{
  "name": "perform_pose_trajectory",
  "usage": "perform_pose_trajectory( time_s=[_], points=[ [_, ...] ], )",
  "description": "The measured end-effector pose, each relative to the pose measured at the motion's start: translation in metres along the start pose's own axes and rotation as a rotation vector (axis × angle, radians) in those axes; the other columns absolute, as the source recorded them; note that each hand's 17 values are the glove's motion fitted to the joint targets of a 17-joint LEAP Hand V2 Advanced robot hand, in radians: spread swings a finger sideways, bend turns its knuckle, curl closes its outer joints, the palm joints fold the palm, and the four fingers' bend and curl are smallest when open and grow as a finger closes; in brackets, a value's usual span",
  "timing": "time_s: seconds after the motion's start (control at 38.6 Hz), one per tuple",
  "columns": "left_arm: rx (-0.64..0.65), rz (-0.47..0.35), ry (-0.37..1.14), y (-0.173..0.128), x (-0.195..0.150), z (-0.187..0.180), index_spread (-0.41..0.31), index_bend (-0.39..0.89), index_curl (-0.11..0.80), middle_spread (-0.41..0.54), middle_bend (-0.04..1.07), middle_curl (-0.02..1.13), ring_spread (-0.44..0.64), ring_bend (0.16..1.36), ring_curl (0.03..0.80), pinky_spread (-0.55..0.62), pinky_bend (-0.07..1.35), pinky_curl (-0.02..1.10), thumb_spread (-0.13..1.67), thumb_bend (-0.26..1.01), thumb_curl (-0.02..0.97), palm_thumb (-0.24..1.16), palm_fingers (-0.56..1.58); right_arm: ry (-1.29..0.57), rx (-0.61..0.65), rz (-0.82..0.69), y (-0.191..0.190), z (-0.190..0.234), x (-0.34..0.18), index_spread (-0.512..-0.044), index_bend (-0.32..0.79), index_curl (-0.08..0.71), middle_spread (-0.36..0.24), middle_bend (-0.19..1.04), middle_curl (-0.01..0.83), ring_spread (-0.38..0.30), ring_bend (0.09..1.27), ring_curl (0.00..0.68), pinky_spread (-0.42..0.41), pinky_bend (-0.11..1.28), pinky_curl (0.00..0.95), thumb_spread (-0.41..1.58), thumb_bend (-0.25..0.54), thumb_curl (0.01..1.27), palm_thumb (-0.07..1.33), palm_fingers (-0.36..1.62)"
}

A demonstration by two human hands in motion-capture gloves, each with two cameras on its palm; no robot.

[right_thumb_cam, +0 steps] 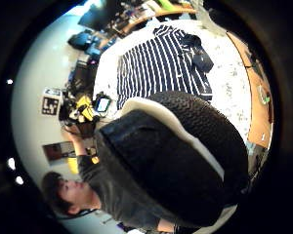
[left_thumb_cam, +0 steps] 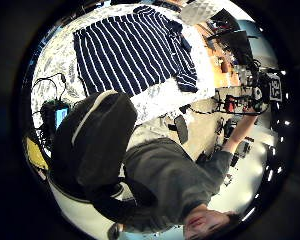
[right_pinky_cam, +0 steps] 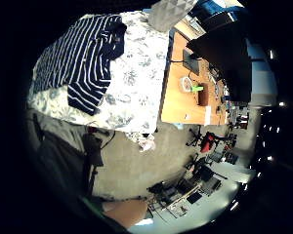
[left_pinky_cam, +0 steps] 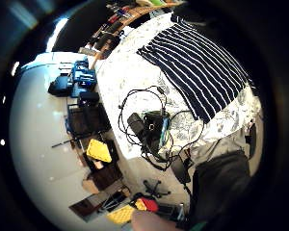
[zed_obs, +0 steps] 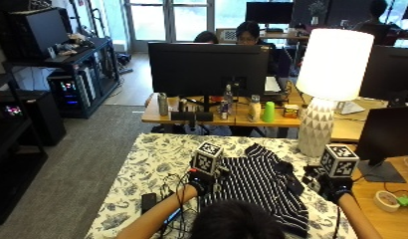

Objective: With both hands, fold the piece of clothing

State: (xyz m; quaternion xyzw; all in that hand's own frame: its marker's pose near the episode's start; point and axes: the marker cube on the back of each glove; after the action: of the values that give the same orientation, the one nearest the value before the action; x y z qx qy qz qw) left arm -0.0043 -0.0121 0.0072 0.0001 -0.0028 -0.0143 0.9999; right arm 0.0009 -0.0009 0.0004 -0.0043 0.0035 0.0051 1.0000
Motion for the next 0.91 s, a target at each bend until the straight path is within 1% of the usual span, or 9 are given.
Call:
perform_pose_trajectory(
  time_s=[0.03, 0.08, 0.16, 0.36, 0.57, 0.67, 0.75, 0.8, 0.91],
  points=[
    [-0.001, -0.003, 0.0, -0.002, 0.0, 0.001, 0.018, 0.14, 0.036, 0.12, 0.12, 0.01, 0.16, 0.44, 0.077, 0.18, 0.38, 0.08, 0.42, 0.07, 0.017, 0.11, 0.31, 0.0, 0.0, 0.0, 0.0, 0.0, 0.0, -0.158, 0.18, 0.049, 0.0, 0.26, 0.07, 0.043, 0.29, 0.058, 0.107, 0.32, 0.068, 0.41, 0.071, 0.01, 0.12, 0.43],
    [-0.001, -0.011, 0.002, -0.007, -0.001, 0.004, 0.022, 0.14, 0.058, 0.151, 0.12, 0.04, 0.21, 0.48, 0.115, 0.23, 0.41, 0.11, 0.56, 0.07, 0.026, 0.12, 0.28, -0.003, 0.001, 0.001, -0.002, 0.0, 0.0, -0.197, 0.17, 0.085, 0.0, 0.27, 0.097, 0.055, 0.3, 0.09, 0.135, 0.33, 0.105, 0.55, 0.072, 0.02, 0.13, 0.41],
    [0.003, -0.018, 0.004, -0.014, -0.004, 0.006, 0.027, 0.15, 0.088, 0.189, 0.13, 0.06, 0.26, 0.52, 0.154, 0.29, 0.44, 0.16, 0.73, 0.06, 0.041, 0.12, 0.24, -0.011, 0.004, 0.004, -0.004, 0.002, 0.001, -0.237, 0.17, 0.126, 0.0, 0.27, 0.133, 0.068, 0.3, 0.125, 0.164, 0.34, 0.145, 0.72, 0.068, 0.03, 0.14, 0.4],
    [0.002, -0.053, 0.019, -0.02, -0.013, 0.008, 0.033, 0.17, 0.154, 0.239, 0.15, 0.1, 0.33, 0.58, 0.198, 0.36, 0.47, 0.21, 0.99, 0.04, 0.079, 0.13, 0.19, -0.03, -0.012, 0.02, -0.005, 0.003, 0.006, -0.285, 0.16, 0.181, 0.0, 0.27, 0.196, 0.088, 0.31, 0.17, 0.205, 0.34, 0.201, 0.98, 0.045, 0.06, 0.15, 0.38],
    [0.011, -0.064, 0.03, -0.016, -0.012, 0.004, 0.036, 0.17, 0.203, 0.257, 0.16, 0.13, 0.36, 0.61, 0.219, 0.39, 0.49, 0.24, 1.1, 0.02, 0.113, 0.14, 0.17, -0.027, -0.024, 0.032, -0.004, 0.0, 0.012, -0.302, 0.15, 0.213, -0.001, 0.26, 0.239, 0.096, 0.32, 0.2, 0.22, 0.33, 0.235, 1.1, 0.017, 0.09, 0.16, 0.37],
    [0.01, -0.045, 0.037, -0.021, -0.009, 0.01, 0.039, 0.16, 0.223, 0.262, 0.16, 0.15, 0.37, 0.62, 0.226, 0.39, 0.49, 0.25, 1.13, 0.0, 0.127, 0.15, 0.16, -0.036, -0.031, 0.026, -0.006, 0.004, 0.014, -0.303, 0.14, 0.221, -0.001, 0.25, 0.256, 0.098, 0.32, 0.214, 0.224, 0.34, 0.252, 1.13, 0.005, 0.1, 0.17, 0.37],
    [-0.006, -0.021, 0.045, -0.015, -0.001, 0.016, 0.041, 0.16, 0.231, 0.264, 0.17, 0.16, 0.37, 0.63, 0.232, 0.4, 0.5, 0.26, 1.13, 0.0, 0.142, 0.16, 0.15, -0.033, -0.045, 0.024, -0.008, 0.01, 0.014, -0.304, 0.13, 0.225, -0.001, 0.25, 0.268, 0.098, 0.33, 0.225, 0.226, 0.34, 0.262, 1.15, -0.004, 0.11, 0.17, 0.37],
    [-0.022, -0.009, 0.047, -0.019, 0.004, 0.027, 0.042, 0.15, 0.235, 0.264, 0.16, 0.16, 0.37, 0.63, 0.236, 0.4, 0.51, 0.27, 1.12, -0.01, 0.148, 0.16, 0.14, -0.024, -0.053, 0.028, -0.01, 0.013, 0.014, -0.305, 0.13, 0.228, -0.001, 0.25, 0.276, 0.099, 0.33, 0.231, 0.227, 0.34, 0.268, 1.16, -0.007, 0.12, 0.18, 0.36],
    [-0.101, 0.025, 0.059, -0.038, 0.013, 0.067, 0.044, 0.14, 0.24, 0.265, 0.16, 0.17, 0.37, 0.65, 0.242, 0.4, 0.54, 0.29, 1.09, -0.02, 0.164, 0.16, 0.13, -0.023, -0.069, 0.022, -0.013, 0.019, 0.011, -0.306, 0.13, 0.232, -0.001, 0.25, 0.289, 0.099, 0.34, 0.241, 0.227, 0.35, 0.281, 1.18, -0.012, 0.13, 0.18, 0.36]
  ],
)
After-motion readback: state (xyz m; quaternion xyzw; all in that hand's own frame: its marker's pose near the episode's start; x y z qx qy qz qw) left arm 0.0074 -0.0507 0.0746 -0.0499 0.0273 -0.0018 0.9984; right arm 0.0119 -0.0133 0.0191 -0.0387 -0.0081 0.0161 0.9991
